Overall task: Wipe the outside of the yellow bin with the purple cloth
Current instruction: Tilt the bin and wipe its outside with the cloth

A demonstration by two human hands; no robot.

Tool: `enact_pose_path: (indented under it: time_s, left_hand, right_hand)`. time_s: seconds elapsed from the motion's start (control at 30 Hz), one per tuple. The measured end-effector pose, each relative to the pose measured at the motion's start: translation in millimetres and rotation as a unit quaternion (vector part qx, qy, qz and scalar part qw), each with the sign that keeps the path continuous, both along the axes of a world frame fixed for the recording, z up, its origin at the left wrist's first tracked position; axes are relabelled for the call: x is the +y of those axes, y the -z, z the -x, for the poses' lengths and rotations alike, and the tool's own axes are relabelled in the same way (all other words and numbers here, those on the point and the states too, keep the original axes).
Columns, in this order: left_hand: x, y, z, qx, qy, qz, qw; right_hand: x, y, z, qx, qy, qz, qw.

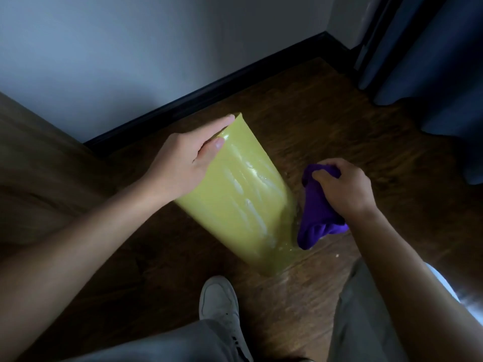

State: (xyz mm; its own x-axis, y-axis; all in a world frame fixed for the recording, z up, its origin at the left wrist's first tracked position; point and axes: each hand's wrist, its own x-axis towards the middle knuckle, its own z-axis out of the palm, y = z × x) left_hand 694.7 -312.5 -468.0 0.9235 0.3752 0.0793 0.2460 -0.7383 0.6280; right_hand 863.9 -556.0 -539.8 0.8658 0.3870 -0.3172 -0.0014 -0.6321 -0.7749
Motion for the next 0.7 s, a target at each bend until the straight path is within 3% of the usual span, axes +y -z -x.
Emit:
enact_pose_path:
  time_s: [0.1,0.27,0.4,0.5,0.7]
  left_hand:
    - [-3,-7,1,0.023,0.022,0.048,0.998]
    - [-6,0,-2,0.001,0.014,0.030,0.999]
    - [-3,7,2,-0.017,-0.008,0.029,0.999]
    - [-4,8,7,-0.028,-0.007,0.022,0.999]
    - [5,10,12,-0.017,-0.006,0.042,0.999]
  right_hand:
    - [16,-26,0,0.077,0.017,-0.118,0.990]
    - [82,-67,12,0.085,-0.066,-0.257,0.960]
    - [99,-58,44,-0.050,-0.187,-0.163,0.968]
    - [91,-50,62,-0.142,-0.155,-0.117,0.971]
    - [67,-13,48,-0.128,-0.090,-0.023,0.987]
